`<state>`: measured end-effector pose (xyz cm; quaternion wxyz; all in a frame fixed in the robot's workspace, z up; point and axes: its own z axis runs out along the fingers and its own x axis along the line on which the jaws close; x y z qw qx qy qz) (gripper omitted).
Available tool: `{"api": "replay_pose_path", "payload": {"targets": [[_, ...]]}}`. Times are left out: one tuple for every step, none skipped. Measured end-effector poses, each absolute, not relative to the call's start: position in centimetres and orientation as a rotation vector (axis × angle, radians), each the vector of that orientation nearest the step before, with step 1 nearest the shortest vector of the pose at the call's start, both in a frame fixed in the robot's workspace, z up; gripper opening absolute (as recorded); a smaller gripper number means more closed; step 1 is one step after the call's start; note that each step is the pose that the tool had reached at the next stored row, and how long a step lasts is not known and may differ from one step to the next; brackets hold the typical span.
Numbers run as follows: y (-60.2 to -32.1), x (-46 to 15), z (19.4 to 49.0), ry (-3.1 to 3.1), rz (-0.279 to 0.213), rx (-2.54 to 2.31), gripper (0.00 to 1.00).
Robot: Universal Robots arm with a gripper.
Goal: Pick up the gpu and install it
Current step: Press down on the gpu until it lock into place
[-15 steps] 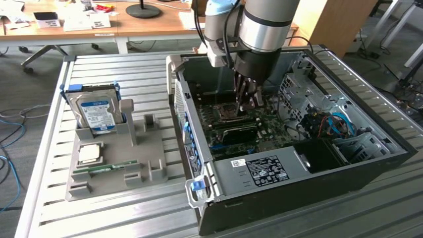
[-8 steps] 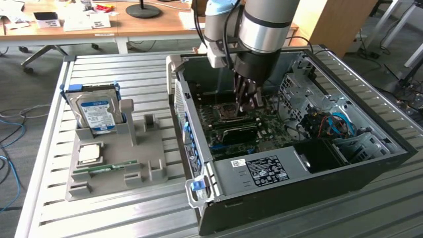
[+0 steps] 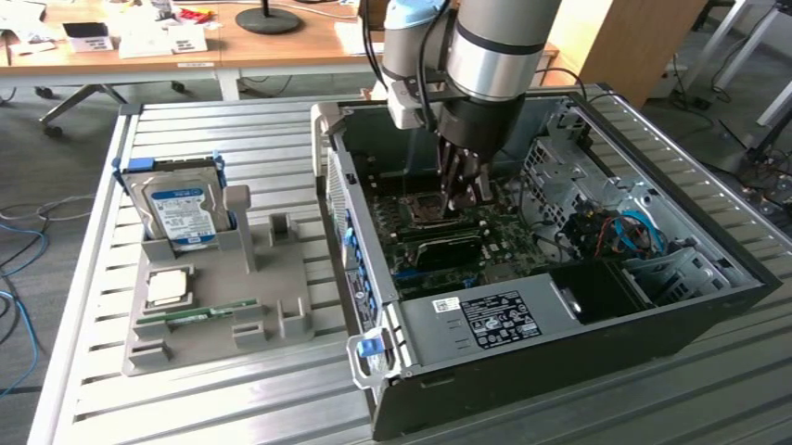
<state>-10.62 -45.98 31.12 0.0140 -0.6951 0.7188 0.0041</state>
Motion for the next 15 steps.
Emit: {"api": "replay_pose_path", "payload": {"targets": [[-46.0, -10.6, 31.1, 2.238, 0.013, -2.164, 0.11], [-46.0, -10.6, 31.0, 2.238, 0.013, -2.164, 0.11], [-46.0, -10.6, 30.9, 2.238, 0.013, -2.164, 0.11], [-46.0, -10.6, 30.8, 2.238, 0.013, -2.164, 0.11], [-46.0, -10.6, 30.7, 2.238, 0.013, -2.164, 0.11], [-46.0, -10.6, 30.6, 2.238, 0.013, -2.164, 0.11], [-46.0, -10.6, 30.4, 2.238, 0.013, -2.164, 0.11], [-46.0, -10.6, 30.3, 2.238, 0.013, -2.164, 0.11], [-46.0, -10.6, 30.2, 2.238, 0.013, -2.164, 0.11], [-46.0, -10.6, 30.1, 2.238, 0.013, -2.164, 0.11], [-46.0, -10.6, 30.0, 2.238, 0.013, -2.164, 0.11], [-46.0, -10.6, 29.9, 2.238, 0.013, -2.164, 0.11], [-46.0, -10.6, 29.8, 2.238, 0.013, -2.164, 0.11], [-46.0, -10.6, 29.7, 2.238, 0.013, -2.164, 0.11], [-46.0, -10.6, 29.5, 2.238, 0.013, -2.164, 0.11]]}}
